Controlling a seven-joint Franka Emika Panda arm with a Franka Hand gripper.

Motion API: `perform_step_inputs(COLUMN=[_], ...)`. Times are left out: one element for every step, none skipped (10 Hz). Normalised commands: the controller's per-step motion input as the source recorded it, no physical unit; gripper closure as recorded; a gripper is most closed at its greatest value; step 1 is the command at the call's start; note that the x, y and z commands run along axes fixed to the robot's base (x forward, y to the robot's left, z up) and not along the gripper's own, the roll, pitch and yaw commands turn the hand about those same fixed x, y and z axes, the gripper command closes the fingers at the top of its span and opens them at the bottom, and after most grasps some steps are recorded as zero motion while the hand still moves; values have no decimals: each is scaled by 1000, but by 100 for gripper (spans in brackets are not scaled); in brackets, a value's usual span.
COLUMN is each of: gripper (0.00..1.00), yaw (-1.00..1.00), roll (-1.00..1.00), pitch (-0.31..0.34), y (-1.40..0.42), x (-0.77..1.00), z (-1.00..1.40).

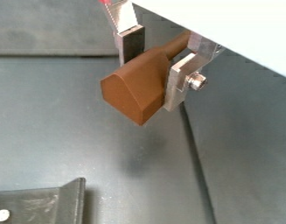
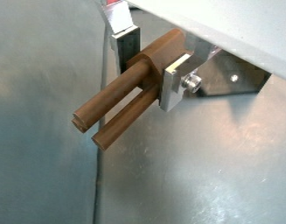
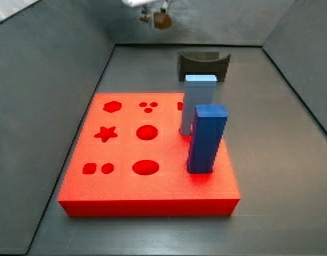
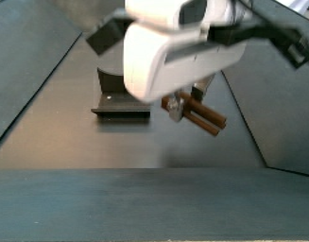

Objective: Pick up the 3 prong object. Move up. Place the 3 prong object on the fixture. Regrasp the 3 prong object. Move to above the board. Insert the 3 prong object.
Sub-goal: Place the 3 prong object on the fixture.

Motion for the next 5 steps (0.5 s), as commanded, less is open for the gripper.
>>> perform_step_inputs(gripper=[100,100,100,100,100], yaw=[-14,-18,-19,-20,-19], roll=[12,21,24,26,27], pitch=[40,42,46,53,63], y=[3,7,9,10,11], x=[-21,-24,-25,-21,-13], z=[1000,1000,941,769,542])
